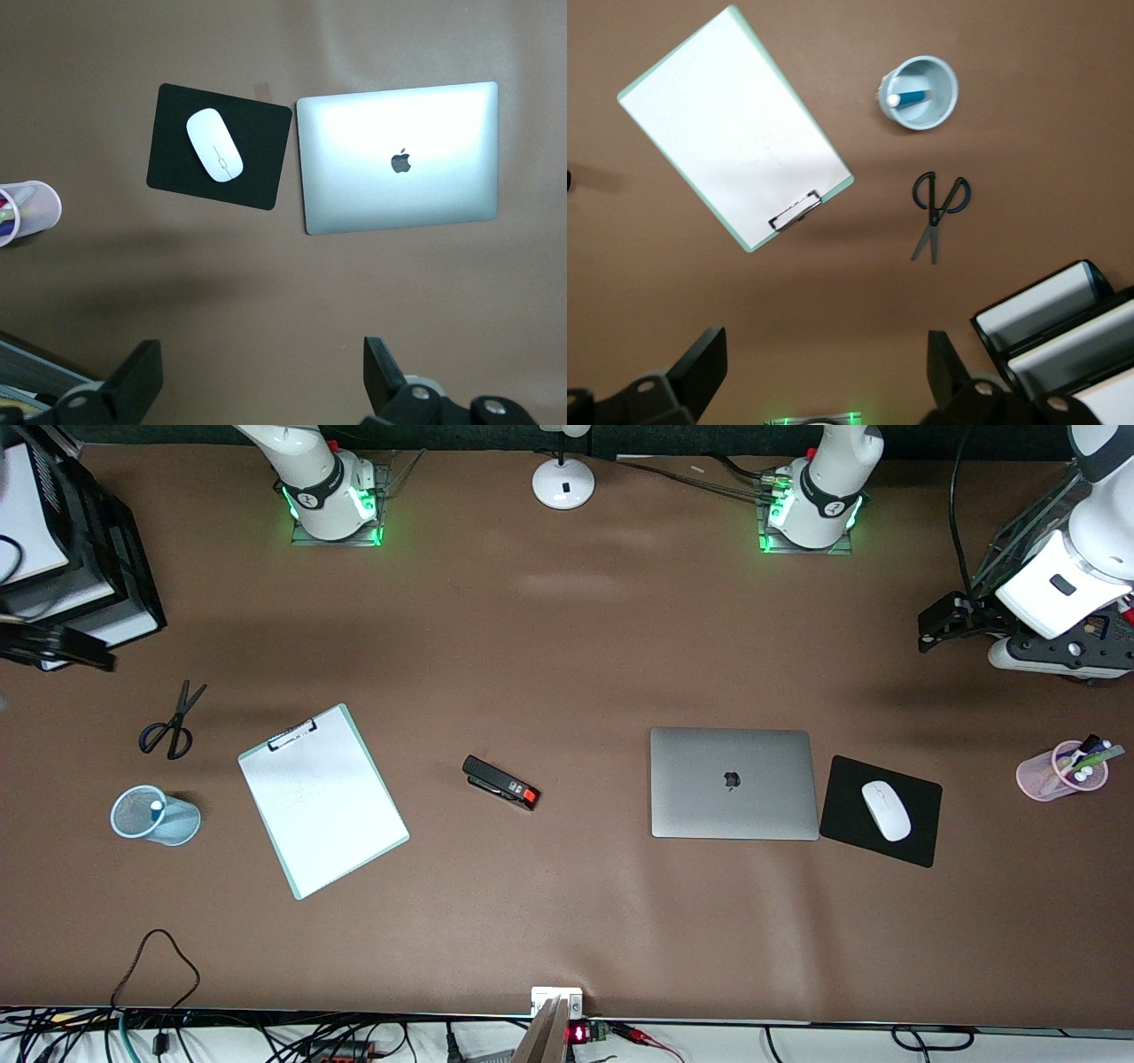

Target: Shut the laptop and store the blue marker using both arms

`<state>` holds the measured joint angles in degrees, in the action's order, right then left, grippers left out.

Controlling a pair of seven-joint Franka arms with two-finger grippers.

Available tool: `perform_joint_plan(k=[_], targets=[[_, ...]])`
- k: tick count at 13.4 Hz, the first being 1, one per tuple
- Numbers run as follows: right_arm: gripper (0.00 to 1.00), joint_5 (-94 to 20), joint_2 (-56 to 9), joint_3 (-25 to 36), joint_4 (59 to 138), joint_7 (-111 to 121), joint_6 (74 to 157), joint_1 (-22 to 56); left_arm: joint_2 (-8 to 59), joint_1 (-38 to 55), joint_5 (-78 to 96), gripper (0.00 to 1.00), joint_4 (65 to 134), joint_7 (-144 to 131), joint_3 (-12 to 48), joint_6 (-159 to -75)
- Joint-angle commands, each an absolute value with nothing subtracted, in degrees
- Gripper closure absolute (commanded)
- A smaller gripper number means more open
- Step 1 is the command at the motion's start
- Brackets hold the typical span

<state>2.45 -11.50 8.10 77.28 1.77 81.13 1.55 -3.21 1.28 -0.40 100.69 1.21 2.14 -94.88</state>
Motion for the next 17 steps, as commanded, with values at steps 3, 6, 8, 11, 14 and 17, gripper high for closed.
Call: perform_joint_plan(k=[3, 6, 8, 11, 14, 17], targets=[[0.0, 1.23, -9.06, 7.56, 79.35, 0.09, 81.46, 1.84, -2.29, 1.05, 0.18, 0.0, 98.7, 2.2, 1.93, -93.43], [0.0, 0.79, -3.18, 7.56, 89.01, 0.09, 89.01, 1.67, -2.29, 1.05, 0.26, 0.0, 98.7, 2.2, 1.93, -93.34], [0.0, 0.44, -2.73, 7.73, 89.03, 0.96, 88.77, 1.58, -2.29, 1.05, 0.35, 0.0, 98.7, 2.2, 1.93, -93.34], [0.0, 0.44, -2.72, 7.82, 87.63, 1.23, 88.07, 1.49, -2.29, 0.62, 0.35, 0.0, 98.7, 2.28, 1.85, -92.73], [0.0, 0.35, -2.81, 7.82, 87.36, 1.14, 88.15, 1.41, -2.28, 0.26, 0.35, 0.0, 98.7, 2.72, 1.85, -92.64], [0.0, 0.79, -2.81, 7.65, 87.19, 1.41, 88.15, 1.49, -2.28, 0.26, 0.35, 0.0, 98.7, 2.9, 1.93, -92.64]])
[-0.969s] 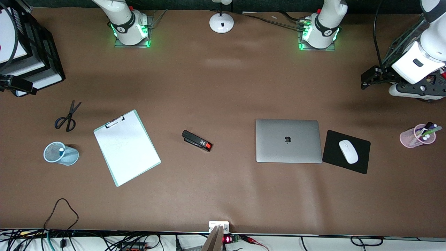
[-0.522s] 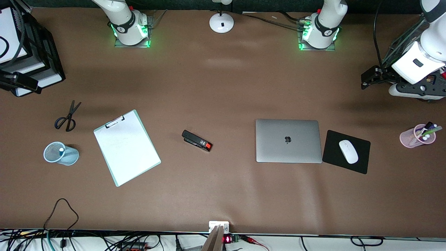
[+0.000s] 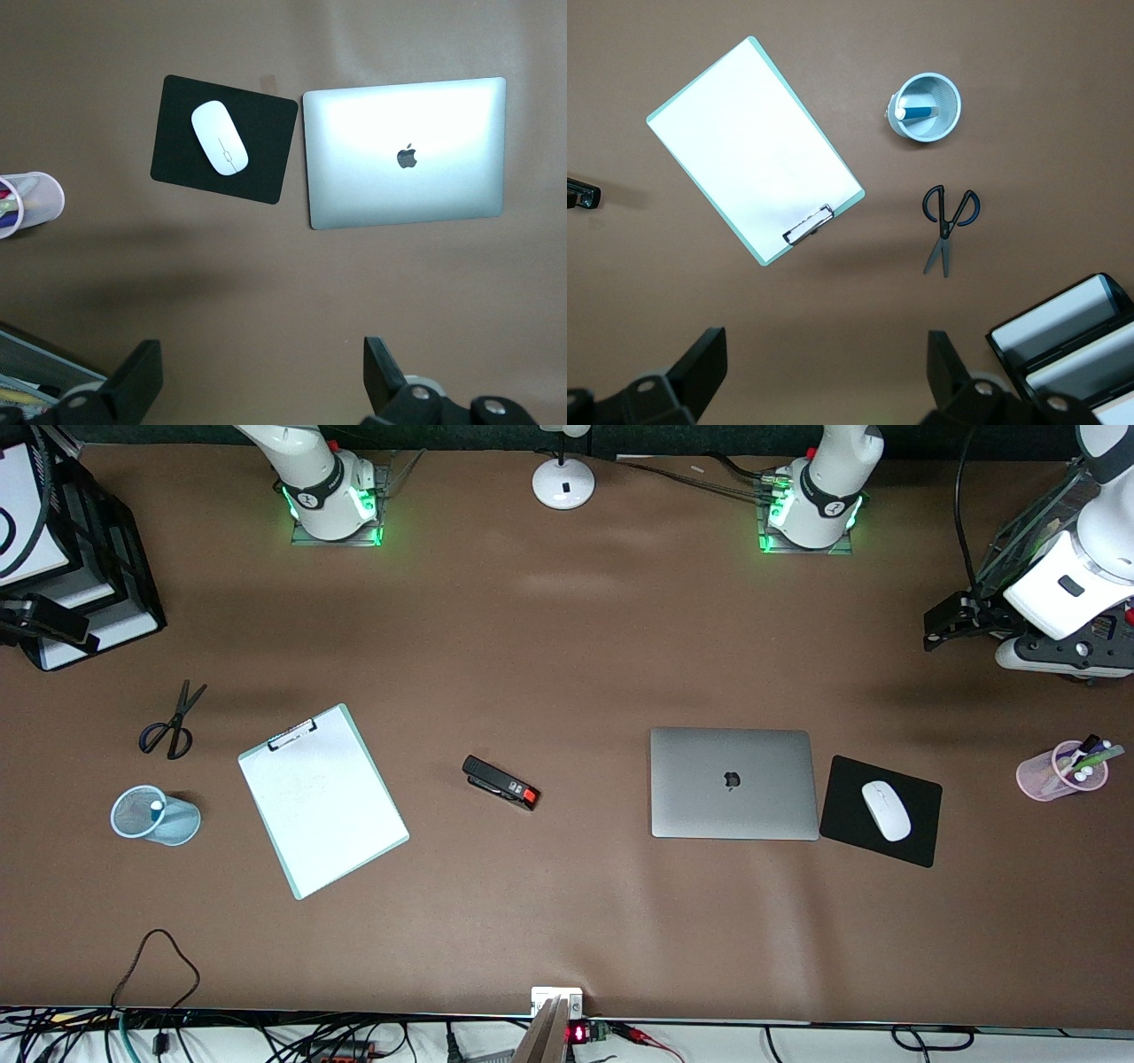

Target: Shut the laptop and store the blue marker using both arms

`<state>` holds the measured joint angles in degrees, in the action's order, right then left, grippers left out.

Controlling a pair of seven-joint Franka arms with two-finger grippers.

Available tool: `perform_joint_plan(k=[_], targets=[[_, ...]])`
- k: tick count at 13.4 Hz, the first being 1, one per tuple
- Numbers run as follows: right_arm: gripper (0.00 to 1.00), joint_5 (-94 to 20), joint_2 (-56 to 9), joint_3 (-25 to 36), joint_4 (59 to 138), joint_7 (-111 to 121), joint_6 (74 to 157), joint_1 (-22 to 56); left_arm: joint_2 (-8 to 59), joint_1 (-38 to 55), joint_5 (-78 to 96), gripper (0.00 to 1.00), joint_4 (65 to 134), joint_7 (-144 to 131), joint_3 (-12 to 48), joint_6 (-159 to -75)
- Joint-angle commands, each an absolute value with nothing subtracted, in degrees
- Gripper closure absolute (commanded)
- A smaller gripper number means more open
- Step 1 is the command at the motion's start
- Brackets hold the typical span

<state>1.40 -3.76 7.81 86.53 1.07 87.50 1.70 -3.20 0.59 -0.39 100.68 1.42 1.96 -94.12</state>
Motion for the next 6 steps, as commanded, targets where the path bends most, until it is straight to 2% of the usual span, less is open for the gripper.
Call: perform_joint_plan(k=[1, 6], targets=[[0.0, 0.53, -2.9, 7.65, 86.58, 1.23, 88.15, 1.41, -2.2, 0.18, 0.35, 0.0, 98.7, 2.9, 1.93, -92.64], [0.0, 0.35, -2.99, 7.74, 86.04, 1.14, 88.33, 1.41, -2.29, 0.18, 0.35, 0.0, 98.7, 2.9, 1.85, -92.55]])
